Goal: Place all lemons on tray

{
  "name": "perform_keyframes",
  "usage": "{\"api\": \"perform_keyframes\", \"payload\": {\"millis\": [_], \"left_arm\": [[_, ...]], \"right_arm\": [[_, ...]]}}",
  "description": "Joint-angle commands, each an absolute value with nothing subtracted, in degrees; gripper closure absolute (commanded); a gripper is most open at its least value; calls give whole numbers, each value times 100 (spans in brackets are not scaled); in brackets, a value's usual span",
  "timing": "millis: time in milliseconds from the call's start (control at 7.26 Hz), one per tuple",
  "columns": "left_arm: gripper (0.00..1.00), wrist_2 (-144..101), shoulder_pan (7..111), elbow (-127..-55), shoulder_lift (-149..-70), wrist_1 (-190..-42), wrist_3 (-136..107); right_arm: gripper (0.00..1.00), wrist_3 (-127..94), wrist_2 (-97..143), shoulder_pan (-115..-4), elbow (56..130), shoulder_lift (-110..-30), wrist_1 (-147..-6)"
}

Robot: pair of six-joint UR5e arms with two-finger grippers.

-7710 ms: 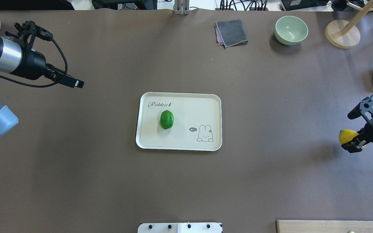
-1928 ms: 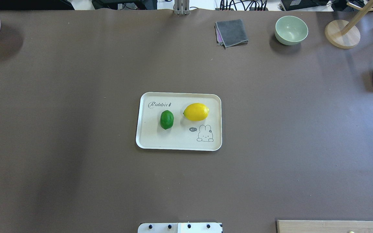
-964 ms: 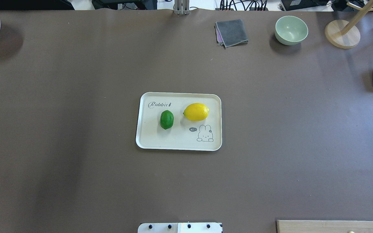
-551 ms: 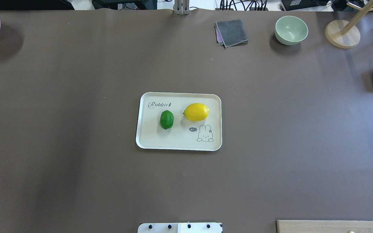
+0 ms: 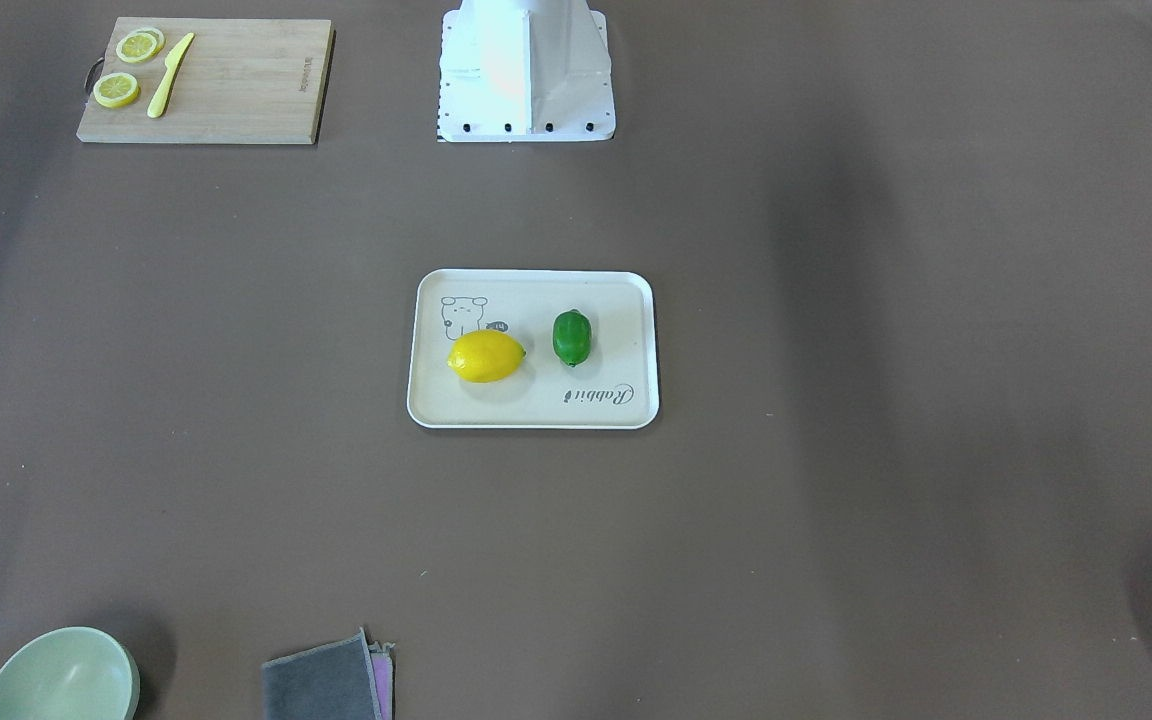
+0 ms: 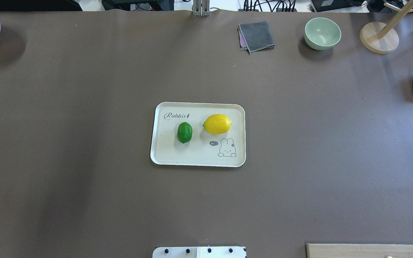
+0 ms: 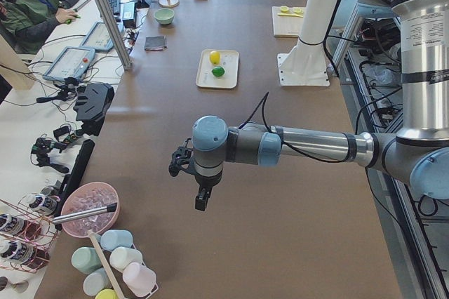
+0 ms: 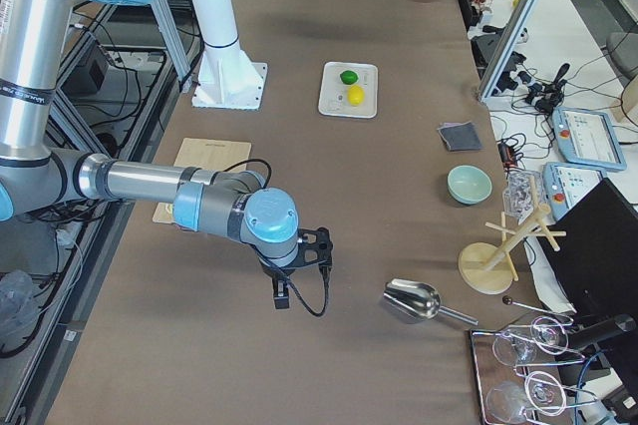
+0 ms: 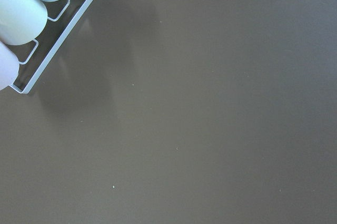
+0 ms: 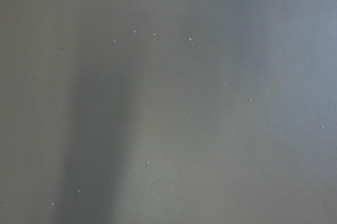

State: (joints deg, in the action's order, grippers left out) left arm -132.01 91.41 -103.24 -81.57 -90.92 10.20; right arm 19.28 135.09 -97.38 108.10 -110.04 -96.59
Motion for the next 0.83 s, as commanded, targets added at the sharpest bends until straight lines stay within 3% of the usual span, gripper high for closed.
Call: {"api": "perform_keyframes", "payload": {"millis": [0, 688], "left_arm": [[1, -13201, 9141, -10327, -8174, -9097, 1028], [1, -13201, 9123, -10318, -8191, -9097, 1020]], "right_arm": [[0, 1925, 13509, -9738, 10811, -11004, -9659], [0, 1925, 13605, -9729, 10811, -11004, -9659]]}}
